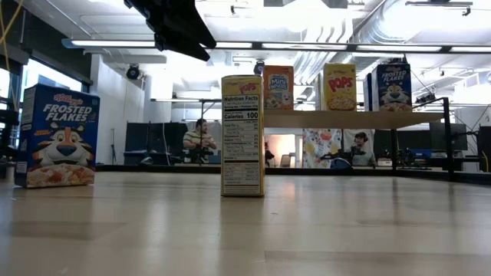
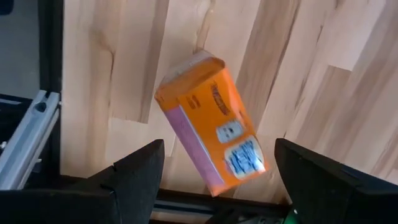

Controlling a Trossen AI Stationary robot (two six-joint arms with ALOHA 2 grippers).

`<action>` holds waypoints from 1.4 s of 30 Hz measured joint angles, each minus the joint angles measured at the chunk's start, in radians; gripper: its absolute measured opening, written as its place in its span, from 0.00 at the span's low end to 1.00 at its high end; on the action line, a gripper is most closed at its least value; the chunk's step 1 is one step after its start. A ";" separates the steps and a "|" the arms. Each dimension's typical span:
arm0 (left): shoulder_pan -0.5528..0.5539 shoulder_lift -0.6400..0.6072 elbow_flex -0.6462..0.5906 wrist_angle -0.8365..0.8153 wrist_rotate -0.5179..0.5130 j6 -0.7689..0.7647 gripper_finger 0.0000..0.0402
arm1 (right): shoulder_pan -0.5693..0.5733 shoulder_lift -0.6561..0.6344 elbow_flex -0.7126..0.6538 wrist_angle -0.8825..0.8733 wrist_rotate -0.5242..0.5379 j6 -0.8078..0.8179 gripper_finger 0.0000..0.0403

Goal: Stack cereal on shelf
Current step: Put the orange cereal box on the shelf aligned with the orange cereal boxes

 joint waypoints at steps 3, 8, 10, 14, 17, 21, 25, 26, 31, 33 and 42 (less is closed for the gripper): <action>0.000 0.000 0.000 0.000 0.000 0.000 0.60 | 0.000 0.032 0.000 -0.001 0.000 -0.007 0.74; 0.000 0.000 0.000 0.000 0.000 0.000 0.60 | -0.001 0.076 0.000 0.000 0.000 -0.007 0.74; 0.000 0.000 0.000 0.000 0.000 0.000 0.60 | -0.002 0.094 0.000 -0.003 -0.001 -0.007 0.73; 0.000 0.000 0.000 0.000 0.000 0.000 0.60 | -0.002 0.110 0.000 -0.003 -0.003 -0.003 0.68; 0.000 0.000 0.000 0.000 0.000 0.000 0.60 | -0.008 0.111 0.000 -0.003 -0.005 0.020 0.63; 0.000 0.000 0.000 0.000 0.000 0.000 0.60 | -0.017 0.111 0.000 0.000 -0.007 0.037 0.56; 0.000 0.000 0.000 0.000 0.000 0.000 0.60 | -0.039 0.111 0.000 0.017 -0.011 0.037 0.51; 0.000 0.000 0.000 0.000 0.000 0.000 0.60 | -0.046 0.111 0.000 0.019 -0.019 0.036 0.50; 0.000 0.000 0.000 0.000 0.000 0.000 0.60 | -0.104 0.111 0.002 0.037 -0.057 0.035 0.48; 0.000 0.000 0.000 0.000 0.000 0.000 0.60 | -0.131 0.111 0.013 0.036 -0.058 0.024 0.48; 0.000 0.000 0.000 0.000 0.000 0.000 0.60 | -0.248 0.111 0.077 0.024 -0.040 -0.054 0.48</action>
